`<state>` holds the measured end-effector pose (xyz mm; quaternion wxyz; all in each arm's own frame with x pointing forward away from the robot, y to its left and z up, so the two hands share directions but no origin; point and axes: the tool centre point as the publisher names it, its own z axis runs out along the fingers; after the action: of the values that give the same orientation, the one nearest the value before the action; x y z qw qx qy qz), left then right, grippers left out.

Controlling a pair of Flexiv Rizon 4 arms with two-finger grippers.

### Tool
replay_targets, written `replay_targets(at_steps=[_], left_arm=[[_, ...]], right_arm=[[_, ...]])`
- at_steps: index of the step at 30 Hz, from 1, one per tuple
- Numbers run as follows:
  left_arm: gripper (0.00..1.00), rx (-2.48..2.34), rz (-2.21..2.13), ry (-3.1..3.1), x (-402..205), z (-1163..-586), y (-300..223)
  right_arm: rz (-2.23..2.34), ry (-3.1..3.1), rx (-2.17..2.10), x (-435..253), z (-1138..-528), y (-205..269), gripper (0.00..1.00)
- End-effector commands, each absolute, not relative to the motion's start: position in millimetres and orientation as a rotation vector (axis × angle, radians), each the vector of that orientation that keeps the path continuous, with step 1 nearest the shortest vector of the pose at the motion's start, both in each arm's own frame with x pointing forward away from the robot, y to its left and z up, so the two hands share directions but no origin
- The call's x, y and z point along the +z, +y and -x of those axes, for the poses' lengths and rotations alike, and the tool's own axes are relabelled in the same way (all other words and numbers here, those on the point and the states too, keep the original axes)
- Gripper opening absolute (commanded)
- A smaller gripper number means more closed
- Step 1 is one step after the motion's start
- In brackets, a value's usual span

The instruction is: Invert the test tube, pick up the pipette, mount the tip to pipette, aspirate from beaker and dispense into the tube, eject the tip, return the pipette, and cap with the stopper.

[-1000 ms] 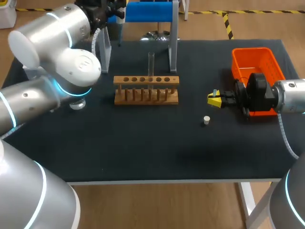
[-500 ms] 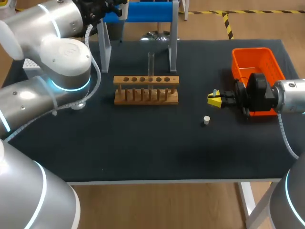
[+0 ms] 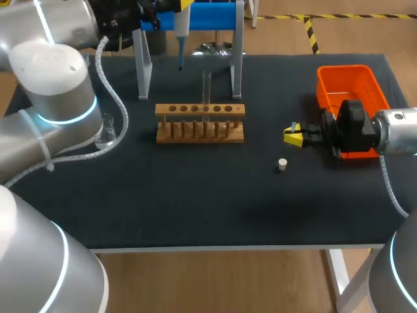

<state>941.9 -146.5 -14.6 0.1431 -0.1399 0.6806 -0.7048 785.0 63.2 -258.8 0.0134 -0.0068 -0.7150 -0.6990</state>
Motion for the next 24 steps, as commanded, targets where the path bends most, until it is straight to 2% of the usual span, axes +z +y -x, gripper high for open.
replay_targets(at_steps=[1, 24], left_arm=[[0.00, -2.151, 0.241, 2.027, -7.6, -919.0, -133.8], [0.00, -2.157, 0.202, 2.034, -1.0, -909.7, -140.4]], right_arm=[[0.021, -2.229, -2.177, -258.5, -784.2, 62.7, 0.00], [0.021, -2.229, -2.177, -258.5, -784.2, 62.7, 0.00]])
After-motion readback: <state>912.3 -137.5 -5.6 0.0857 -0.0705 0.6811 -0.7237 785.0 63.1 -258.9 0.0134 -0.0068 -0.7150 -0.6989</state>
